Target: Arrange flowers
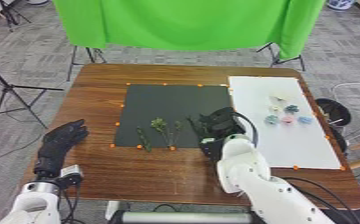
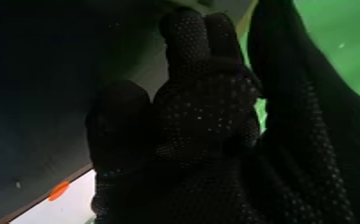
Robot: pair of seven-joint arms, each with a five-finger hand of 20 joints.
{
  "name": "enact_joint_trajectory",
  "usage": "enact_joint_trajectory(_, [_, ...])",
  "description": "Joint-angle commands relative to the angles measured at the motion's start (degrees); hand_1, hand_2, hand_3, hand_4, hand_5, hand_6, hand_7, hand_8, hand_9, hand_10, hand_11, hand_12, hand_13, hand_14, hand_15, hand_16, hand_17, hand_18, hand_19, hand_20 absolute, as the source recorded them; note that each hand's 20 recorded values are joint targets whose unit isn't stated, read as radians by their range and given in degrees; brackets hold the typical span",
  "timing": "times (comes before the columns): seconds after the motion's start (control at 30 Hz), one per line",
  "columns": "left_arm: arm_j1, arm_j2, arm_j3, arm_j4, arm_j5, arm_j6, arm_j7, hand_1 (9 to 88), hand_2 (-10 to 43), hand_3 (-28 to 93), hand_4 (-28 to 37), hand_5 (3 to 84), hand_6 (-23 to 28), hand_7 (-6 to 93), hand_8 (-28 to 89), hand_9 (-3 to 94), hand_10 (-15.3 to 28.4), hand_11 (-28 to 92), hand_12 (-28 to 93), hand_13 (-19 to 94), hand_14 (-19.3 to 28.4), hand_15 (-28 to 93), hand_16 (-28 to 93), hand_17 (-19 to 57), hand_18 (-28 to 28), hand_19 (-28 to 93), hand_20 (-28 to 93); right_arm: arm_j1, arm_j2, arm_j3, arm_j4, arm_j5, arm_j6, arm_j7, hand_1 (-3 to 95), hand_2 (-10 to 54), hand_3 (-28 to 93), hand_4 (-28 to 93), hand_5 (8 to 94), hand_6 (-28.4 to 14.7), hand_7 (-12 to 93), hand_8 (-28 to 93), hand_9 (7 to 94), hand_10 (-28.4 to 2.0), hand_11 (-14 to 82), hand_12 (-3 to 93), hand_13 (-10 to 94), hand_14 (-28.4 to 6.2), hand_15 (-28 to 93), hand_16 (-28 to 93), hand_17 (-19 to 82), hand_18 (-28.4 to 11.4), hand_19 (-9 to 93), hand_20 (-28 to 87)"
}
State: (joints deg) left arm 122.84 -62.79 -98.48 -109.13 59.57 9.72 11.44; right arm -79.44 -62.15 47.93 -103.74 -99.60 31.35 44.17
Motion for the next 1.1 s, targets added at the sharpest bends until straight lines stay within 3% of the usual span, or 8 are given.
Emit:
enact_joint_trajectory(0.03, [1.2,-0.73,-0.19,-0.23,0.18,-0.48,-0.64,28.4,-9.5,66,-28.1,50.6,0.9,18.5,-7,48.6,12.6,19,14,41,15.7,21,0,13.5,11.9,11,25,-0.72,1.65,2.1,-1.55,-2.87,-3.2,-1.71,43.5,-9.5,65,-6,66.2,-3.3,24,-6,85.6,-12.7,25.5,25.8,94,-1.3,54,23,76,-4.3,79,45])
enact_joint_trajectory(0.37, [-0.06,-0.46,0.6,0.64,0.29,-1.45,-0.98,28.3,-9.5,66,-28.1,50.7,0.9,18.4,-7,48.5,12.7,19,14,41,15.7,21,0,13.5,11.9,11,25,-4.02,7.4,11.36,-6.94,-10.78,-5.4,-4.94,35.8,-9.5,65,-7,63.8,-3.5,22,-8,83.6,-14.3,28.1,21.2,94,-1.6,54,23,75,-5.4,81,45])
enact_joint_trajectory(0.43, [-0.46,-0.34,0.82,0.8,0.2,-1.53,-0.8,28.3,-9.5,66,-28.1,50.7,0.9,18.4,-7,48.6,12.7,19,14,41,15.7,21,0,13.4,11.9,11,25,-6.11,9.88,14.44,-8.12,-14.65,-7.8,-5.46,35.0,-9.5,65,-7,63.8,-3.5,22,-7,83.2,-14.7,27.9,21.4,94,-2.1,53,25,74,-6.6,83,44])
enact_joint_trajectory(0.53, [-0.3,-0.09,0.51,0.79,0.18,-1.54,-0.77,28.2,-9.5,66,-28.1,50.7,0.9,18.5,-7,48.6,12.7,19,14,41,15.7,21,0,13.4,11.9,11,25,-8.75,13.45,18.5,-9.64,-17.18,-14.3,-4.37,34.8,-9.5,65,-7,62.0,-3.1,21,-7,75.4,-16.4,23.9,21.6,93,-3.1,48,31,71,-7.6,85,40])
enact_joint_trajectory(0.7, [0.09,-0.03,0.22,0.77,0.08,-1.51,-0.7,28.3,-9.5,66,-28.2,50.9,0.9,18.5,-7,48.6,12.6,19,14,41,15.8,21,0,13.4,11.9,11,25,-9.43,16.93,19.17,-8.32,-18.42,-20.22,-2.6,34.2,-9.5,66,-8,57.2,-2.8,20,-6,63.9,-18.3,18.5,21.2,88,-4.4,50,34,66,-9.0,85,39])
enact_joint_trajectory(0.9, [-0.98,0.07,1.15,1.0,0.35,-1.91,-0.54,28.3,-9.5,66,-28.1,50.8,0.9,18.5,-7,48.5,12.7,19,14,41,15.8,21,0,13.4,11.9,11,25,-8.19,18.24,16.28,-4.8,-19.26,-22.03,-1.08,34.3,-9.5,67,-9,56.2,-2.0,20,-6,61.5,-18.6,17.1,21.2,87,-4.8,52,32,65,-9.9,86,39])
enact_joint_trajectory(1.1, [-0.91,-0.13,1.08,1.0,0.3,-2.21,-0.88,28.3,-9.5,66,-28.2,50.7,0.8,18.5,-7,48.4,12.7,19,14,41,15.8,21,0,13.4,11.9,11,25,-9.42,17.95,16.99,-3.71,-19.49,-25.14,0.12,34.8,-9.5,68,-9,55.4,-1.5,19,-6,61.1,-18.9,16.6,20.8,87,-4.7,53,32,64,-9.9,87,38])
